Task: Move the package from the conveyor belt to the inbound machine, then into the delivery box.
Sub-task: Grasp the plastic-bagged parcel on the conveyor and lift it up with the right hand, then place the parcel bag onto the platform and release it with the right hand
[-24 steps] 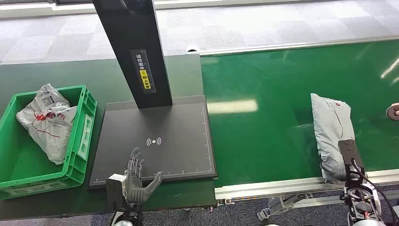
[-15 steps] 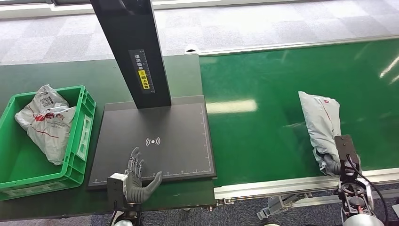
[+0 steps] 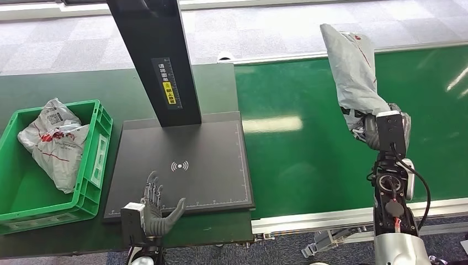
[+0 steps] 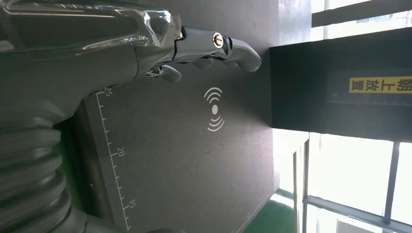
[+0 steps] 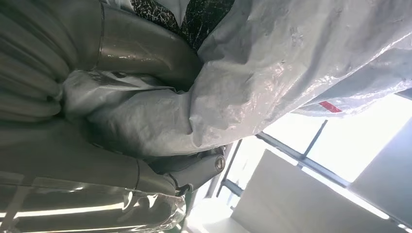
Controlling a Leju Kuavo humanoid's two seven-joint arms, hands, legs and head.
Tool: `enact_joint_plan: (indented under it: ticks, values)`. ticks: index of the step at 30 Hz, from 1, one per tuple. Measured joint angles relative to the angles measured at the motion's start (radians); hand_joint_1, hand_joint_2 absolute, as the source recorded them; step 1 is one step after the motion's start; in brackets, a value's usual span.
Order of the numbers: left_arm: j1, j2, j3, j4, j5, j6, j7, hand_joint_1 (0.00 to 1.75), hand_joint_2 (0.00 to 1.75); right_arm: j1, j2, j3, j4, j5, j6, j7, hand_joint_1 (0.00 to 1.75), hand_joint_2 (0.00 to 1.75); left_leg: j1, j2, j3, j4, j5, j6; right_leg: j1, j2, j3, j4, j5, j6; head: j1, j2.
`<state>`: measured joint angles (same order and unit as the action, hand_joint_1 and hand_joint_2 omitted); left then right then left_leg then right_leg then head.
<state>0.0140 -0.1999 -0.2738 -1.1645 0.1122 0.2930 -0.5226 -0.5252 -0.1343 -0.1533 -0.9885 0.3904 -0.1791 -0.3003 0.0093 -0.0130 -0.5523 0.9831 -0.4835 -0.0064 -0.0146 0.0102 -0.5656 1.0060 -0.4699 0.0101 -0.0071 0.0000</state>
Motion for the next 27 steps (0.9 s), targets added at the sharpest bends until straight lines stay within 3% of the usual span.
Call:
enact_joint_plan:
  ticks: [5,14,18,23,27]
  values:
    - [0.0,0.0,0.007,-0.003,0.0,0.0,0.0,0.0,1.75,0.021,0.009,0.059,-0.104,-0.022,-0.012,0.002,1.75,1.75,0.0,0.0,-0.001,0.0,0.0,0.0,0.0,0.0,0.0,0.0,0.0,0.0,0.0,0.0]
    - [0.001,0.0,0.016,-0.005,0.0,0.0,0.0,0.0,1.75,0.033,0.012,0.085,-0.156,-0.023,-0.013,-0.002,1.75,1.75,0.0,0.0,0.0,0.0,0.0,0.0,0.0,0.0,0.0,0.0,0.0,0.0,0.0,0.0]
    - [0.001,0.0,0.02,-0.01,-0.002,0.003,-0.003,0.0,1.75,0.043,0.015,0.11,-0.192,-0.034,0.005,-0.046,1.75,1.75,0.0,0.0,-0.001,0.0,0.0,0.0,0.0,0.0,0.0,0.0,0.0,0.0,0.0,0.0]
    - [-0.005,0.003,0.051,-0.035,-0.025,0.0,-0.004,0.0,1.75,0.085,0.035,0.264,-0.285,-0.047,0.195,0.011,1.75,1.75,0.001,0.001,-0.001,0.0,0.0,0.0,0.001,0.001,-0.001,0.0,0.0,0.0,0.0,0.0]
    - [-0.028,0.01,0.085,-0.043,-0.055,-0.007,-0.005,0.0,1.75,0.11,0.075,0.447,-0.218,-0.046,0.313,0.006,1.75,1.75,0.002,0.001,-0.001,0.0,0.0,-0.001,0.003,0.001,0.0,0.0,0.0,-0.001,0.0,0.0]
